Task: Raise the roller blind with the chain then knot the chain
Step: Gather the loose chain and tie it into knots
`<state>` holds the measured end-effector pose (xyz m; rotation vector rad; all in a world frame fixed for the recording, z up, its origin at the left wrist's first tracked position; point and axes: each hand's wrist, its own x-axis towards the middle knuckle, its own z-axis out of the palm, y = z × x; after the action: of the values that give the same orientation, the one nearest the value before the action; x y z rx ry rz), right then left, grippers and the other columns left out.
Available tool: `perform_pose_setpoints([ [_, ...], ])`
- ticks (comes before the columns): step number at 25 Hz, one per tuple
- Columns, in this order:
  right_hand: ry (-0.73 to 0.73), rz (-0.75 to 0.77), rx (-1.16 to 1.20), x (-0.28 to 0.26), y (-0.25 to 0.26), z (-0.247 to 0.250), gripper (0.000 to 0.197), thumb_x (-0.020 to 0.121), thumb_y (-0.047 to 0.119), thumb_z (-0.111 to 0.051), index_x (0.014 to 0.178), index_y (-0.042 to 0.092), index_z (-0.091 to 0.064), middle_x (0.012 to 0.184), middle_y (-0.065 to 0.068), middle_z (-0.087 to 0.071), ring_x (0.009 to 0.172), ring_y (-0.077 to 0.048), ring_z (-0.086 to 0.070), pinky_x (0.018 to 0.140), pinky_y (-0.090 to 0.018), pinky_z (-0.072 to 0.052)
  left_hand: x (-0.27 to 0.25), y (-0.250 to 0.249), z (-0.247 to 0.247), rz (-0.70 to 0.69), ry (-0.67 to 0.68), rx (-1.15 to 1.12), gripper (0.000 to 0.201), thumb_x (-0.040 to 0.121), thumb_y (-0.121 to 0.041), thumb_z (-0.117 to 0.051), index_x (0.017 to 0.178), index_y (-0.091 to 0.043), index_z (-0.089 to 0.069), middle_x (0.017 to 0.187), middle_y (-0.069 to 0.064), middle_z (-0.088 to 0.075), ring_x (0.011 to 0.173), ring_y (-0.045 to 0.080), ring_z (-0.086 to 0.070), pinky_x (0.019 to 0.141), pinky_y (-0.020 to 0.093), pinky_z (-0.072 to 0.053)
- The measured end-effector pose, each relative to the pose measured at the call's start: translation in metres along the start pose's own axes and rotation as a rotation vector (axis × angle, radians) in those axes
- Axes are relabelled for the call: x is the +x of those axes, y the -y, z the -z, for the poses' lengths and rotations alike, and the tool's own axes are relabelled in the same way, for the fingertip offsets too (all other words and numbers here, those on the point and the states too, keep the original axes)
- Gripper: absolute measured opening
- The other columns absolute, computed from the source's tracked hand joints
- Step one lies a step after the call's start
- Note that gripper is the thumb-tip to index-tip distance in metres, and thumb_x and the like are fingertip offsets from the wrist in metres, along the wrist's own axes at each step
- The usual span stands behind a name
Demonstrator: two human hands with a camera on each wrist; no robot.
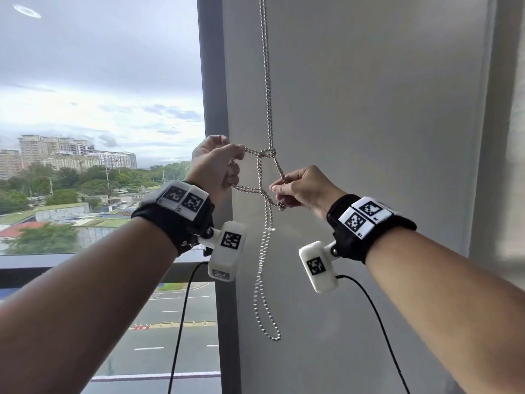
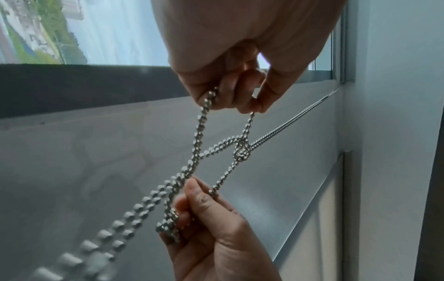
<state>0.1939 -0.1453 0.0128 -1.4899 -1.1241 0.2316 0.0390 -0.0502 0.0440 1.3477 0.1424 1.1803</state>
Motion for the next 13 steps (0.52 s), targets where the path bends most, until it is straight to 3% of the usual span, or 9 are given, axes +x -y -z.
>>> perform_pose_setpoints([
  [3, -0.061, 0.024, -0.024, 0.002, 0.000, 0.002, 0.009, 0.080, 0.002, -0.074, 0.086, -0.004, -0.073, 0.064, -0.009, -0.067, 0.053, -0.014, -0.058, 0.063, -0.030, -0.052, -0.002, -0.001, 0.011, 0.112, 0.104, 0.481, 0.011, 0.074, -0.009, -0.069, 0.076, -0.007, -0.058, 0.064, 0.007, -0.054, 0.038, 0.012, -0.031, 0.036, 0.018, -0.024],
  [5, -0.099, 0.044, -0.038, 0.005, 0.003, 0.005, 0.011, 0.079, 0.001, -0.074, 0.086, -0.007, -0.072, 0.062, -0.010, -0.065, 0.052, -0.016, -0.057, 0.064, -0.033, -0.052, -0.005, 0.000, 0.020, 0.258, 0.230, 0.925, 0.022, 0.076, -0.022, -0.072, 0.079, -0.002, -0.065, 0.056, 0.004, -0.055, 0.038, 0.012, -0.037, 0.037, 0.020, -0.030],
  [7, -0.099, 0.048, -0.063, 0.007, 0.004, 0.005, 0.008, 0.080, 0.001, -0.074, 0.083, -0.006, -0.072, 0.063, -0.011, -0.065, 0.052, -0.017, -0.057, 0.068, -0.038, -0.055, -0.009, 0.004, 0.025, 0.358, 0.290, 1.155, 0.029, 0.079, -0.030, -0.068, 0.064, -0.005, -0.061, 0.044, 0.000, -0.049, 0.033, 0.012, -0.039, 0.036, 0.018, -0.033],
  [10, -0.095, 0.027, -0.071, 0.008, 0.000, 0.004, 0.008, 0.081, 0.000, -0.073, 0.074, 0.000, -0.069, 0.063, -0.012, -0.065, 0.054, -0.019, -0.059, 0.076, -0.045, -0.058, -0.013, 0.012, 0.031, 0.438, 0.203, 1.100, 0.041, 0.086, -0.040, -0.058, 0.058, -0.010, -0.051, 0.041, 0.001, -0.045, 0.040, 0.018, -0.052, 0.041, 0.022, -0.045],
  [13, -0.070, 0.007, -0.064, 0.005, -0.003, 0.002, 0.009, 0.081, 0.000, -0.072, 0.073, 0.000, -0.068, 0.063, -0.011, -0.065, 0.055, -0.020, -0.059, 0.072, -0.041, -0.057, -0.011, 0.019, 0.034, 0.477, 0.179, 0.794, 0.039, 0.089, -0.042, -0.052, 0.069, -0.009, -0.055, 0.055, 0.006, -0.056, 0.062, 0.027, -0.065, 0.064, 0.039, -0.057],
])
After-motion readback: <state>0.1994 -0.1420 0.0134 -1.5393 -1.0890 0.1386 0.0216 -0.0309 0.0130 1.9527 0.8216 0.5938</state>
